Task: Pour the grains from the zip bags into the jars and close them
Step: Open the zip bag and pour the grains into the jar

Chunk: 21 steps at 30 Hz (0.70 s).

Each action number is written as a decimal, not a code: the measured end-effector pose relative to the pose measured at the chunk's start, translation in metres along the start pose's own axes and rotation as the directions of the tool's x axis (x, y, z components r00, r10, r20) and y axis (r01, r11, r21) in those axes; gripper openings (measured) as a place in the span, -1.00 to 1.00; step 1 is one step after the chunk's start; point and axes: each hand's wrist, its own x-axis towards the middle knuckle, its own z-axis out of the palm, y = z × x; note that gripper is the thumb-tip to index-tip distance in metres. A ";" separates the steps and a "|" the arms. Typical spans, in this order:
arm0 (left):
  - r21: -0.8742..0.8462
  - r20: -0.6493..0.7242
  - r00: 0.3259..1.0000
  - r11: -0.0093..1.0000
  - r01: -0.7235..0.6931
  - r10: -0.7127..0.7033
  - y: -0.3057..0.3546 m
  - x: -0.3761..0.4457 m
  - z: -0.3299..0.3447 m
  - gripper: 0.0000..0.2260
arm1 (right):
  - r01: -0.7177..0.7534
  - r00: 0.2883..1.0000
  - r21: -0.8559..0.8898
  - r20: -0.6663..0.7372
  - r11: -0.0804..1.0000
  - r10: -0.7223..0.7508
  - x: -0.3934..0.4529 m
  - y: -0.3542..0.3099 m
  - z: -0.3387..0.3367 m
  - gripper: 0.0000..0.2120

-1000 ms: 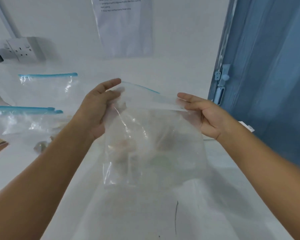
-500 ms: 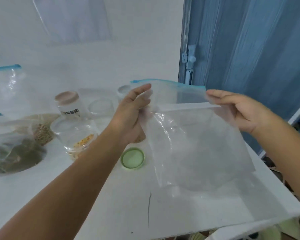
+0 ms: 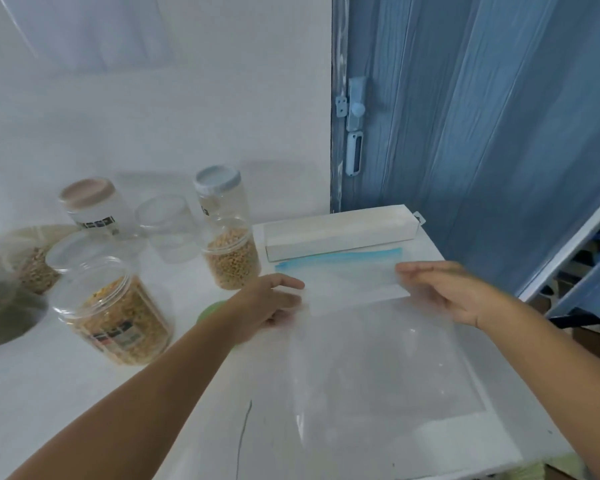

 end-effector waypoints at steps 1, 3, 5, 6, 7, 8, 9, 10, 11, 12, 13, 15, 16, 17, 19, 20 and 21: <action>0.067 -0.023 1.000 0.998 -0.001 0.003 0.003 0.003 0.000 -0.80 | -0.013 1.000 0.017 -0.003 1.000 0.013 0.003 0.001 -0.001 -0.83; 0.226 -0.038 0.999 0.974 -0.003 0.011 0.014 0.006 0.000 -0.84 | -0.024 1.000 0.022 -0.004 0.999 0.025 0.008 0.002 -0.002 -0.82; 0.380 -0.008 1.000 0.925 0.004 -0.001 0.027 0.007 0.003 -0.83 | -0.019 1.000 -0.003 0.007 1.000 0.019 0.011 0.001 -0.002 -0.84; 0.454 0.005 1.000 0.891 0.003 -0.006 0.033 0.006 0.004 -0.79 | -0.014 1.000 -0.023 0.011 1.000 0.014 0.011 0.000 -0.002 -0.84; 0.536 0.017 1.000 0.844 0.004 -0.015 0.040 0.005 0.005 -0.73 | -0.009 1.000 -0.042 0.012 0.999 0.009 0.012 0.000 -0.002 -0.84; 0.629 0.022 0.999 0.777 0.007 -0.026 0.047 0.003 0.005 -0.65 | -0.004 1.000 -0.055 0.011 0.998 0.004 0.015 0.000 -0.002 -0.82; 0.721 0.010 0.999 0.692 0.015 -0.033 0.055 0.001 0.006 -0.58 | 0.001 1.000 -0.061 0.009 0.998 0.000 0.017 0.001 -0.003 -0.81; 0.799 -0.019 1.000 0.600 0.026 -0.018 0.063 0.000 0.008 -0.54 | 0.004 1.000 -0.067 0.003 0.998 -0.004 0.021 0.002 -0.005 -0.81; 0.866 -0.047 0.998 0.500 0.026 0.030 0.070 0.002 0.011 -0.55 | 0.007 1.000 -0.076 -0.003 0.997 -0.007 0.023 0.002 -0.006 -0.81; 0.921 -0.059 0.992 0.390 0.011 0.111 0.076 0.008 0.015 -0.58 | 0.008 1.000 -0.090 -0.008 0.996 -0.009 0.026 0.002 -0.008 -0.81; 0.958 -0.056 0.977 0.288 -0.005 0.206 0.080 0.017 0.019 -0.61 | 0.009 1.000 -0.104 -0.011 0.995 -0.010 0.028 0.001 -0.008 -0.82; 0.983 -0.030 0.933 0.182 -0.039 0.359 0.083 0.040 0.025 -0.63 | 0.007 1.000 -0.115 -0.010 0.993 -0.008 0.030 0.001 -0.009 -0.84; 0.985 -0.012 0.916 0.162 -0.058 0.401 0.081 0.051 0.027 -0.62 | 0.004 1.000 -0.113 -0.007 0.994 -0.005 0.031 0.002 -0.009 -0.84; 0.983 0.003 0.910 0.166 -0.079 0.416 0.077 0.062 0.028 -0.60 | 0.001 1.000 -0.110 -0.002 0.994 -0.001 0.032 0.003 -0.009 -0.85; 0.958 -0.003 0.923 0.265 -0.108 0.385 0.067 0.078 0.027 -0.55 | -0.006 1.000 -0.107 -0.001 0.994 0.006 0.033 0.006 -0.010 -0.86; 0.933 -0.019 0.931 0.340 -0.114 0.364 0.062 0.082 0.025 -0.54 | -0.008 1.000 -0.104 -0.004 0.995 0.007 0.033 0.007 -0.010 -0.86; 0.906 -0.037 0.932 0.405 -0.120 0.360 0.059 0.085 0.023 -0.54 | -0.006 1.000 -0.100 -0.005 0.995 0.006 0.033 0.007 -0.010 -0.85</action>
